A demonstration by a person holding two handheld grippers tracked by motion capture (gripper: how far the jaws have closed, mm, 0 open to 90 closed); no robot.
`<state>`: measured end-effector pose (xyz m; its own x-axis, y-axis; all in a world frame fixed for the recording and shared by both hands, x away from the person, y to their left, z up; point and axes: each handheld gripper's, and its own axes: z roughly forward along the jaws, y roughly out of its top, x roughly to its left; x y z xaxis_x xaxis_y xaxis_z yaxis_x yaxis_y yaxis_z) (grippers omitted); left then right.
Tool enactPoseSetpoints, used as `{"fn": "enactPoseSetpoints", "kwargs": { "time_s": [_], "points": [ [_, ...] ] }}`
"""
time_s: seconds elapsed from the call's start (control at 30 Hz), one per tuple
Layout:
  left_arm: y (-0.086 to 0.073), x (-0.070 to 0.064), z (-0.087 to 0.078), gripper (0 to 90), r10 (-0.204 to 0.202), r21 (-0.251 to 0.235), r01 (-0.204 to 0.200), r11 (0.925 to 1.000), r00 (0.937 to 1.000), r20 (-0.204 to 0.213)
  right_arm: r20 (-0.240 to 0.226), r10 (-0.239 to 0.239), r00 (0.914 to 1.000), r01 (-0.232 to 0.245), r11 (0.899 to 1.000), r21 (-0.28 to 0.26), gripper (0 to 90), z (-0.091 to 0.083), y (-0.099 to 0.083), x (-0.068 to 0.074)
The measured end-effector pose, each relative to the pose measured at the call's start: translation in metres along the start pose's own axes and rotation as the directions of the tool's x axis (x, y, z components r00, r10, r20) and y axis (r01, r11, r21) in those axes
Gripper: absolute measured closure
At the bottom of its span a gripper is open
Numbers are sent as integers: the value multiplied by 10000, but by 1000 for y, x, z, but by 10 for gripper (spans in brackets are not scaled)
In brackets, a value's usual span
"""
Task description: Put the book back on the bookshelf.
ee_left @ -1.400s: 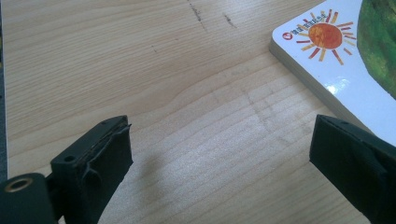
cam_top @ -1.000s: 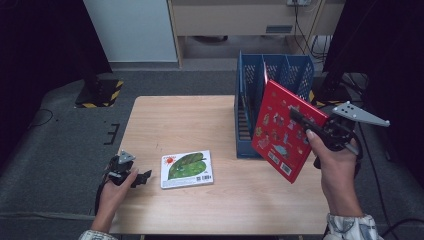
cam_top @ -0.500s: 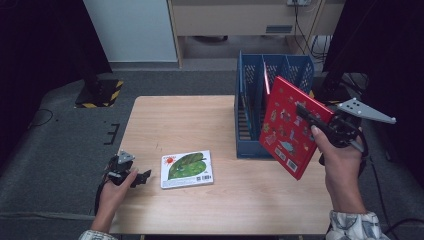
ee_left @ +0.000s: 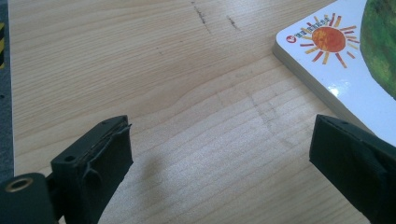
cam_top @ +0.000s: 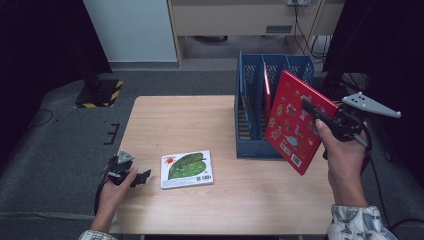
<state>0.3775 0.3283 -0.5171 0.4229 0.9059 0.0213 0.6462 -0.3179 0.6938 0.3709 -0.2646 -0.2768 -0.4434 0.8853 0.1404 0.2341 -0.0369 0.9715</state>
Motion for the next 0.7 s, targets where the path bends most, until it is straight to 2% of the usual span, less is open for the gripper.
{"fn": "enactPoseSetpoints", "kwargs": {
  "time_s": [0.4, 0.7],
  "points": [
    [0, 0, 0, 50, -6, -8, 6, 10000, 10000, 9, 379, -32, 9993, 32, 10000, 7, 798, 11, 9, -6],
    [0, 0, 1, 50, 7, -22, -7, 10000, 10000, 22, 765, -237, 9968, 227, 9996, 139, 798, 21, 14, -8]
  ]
}}
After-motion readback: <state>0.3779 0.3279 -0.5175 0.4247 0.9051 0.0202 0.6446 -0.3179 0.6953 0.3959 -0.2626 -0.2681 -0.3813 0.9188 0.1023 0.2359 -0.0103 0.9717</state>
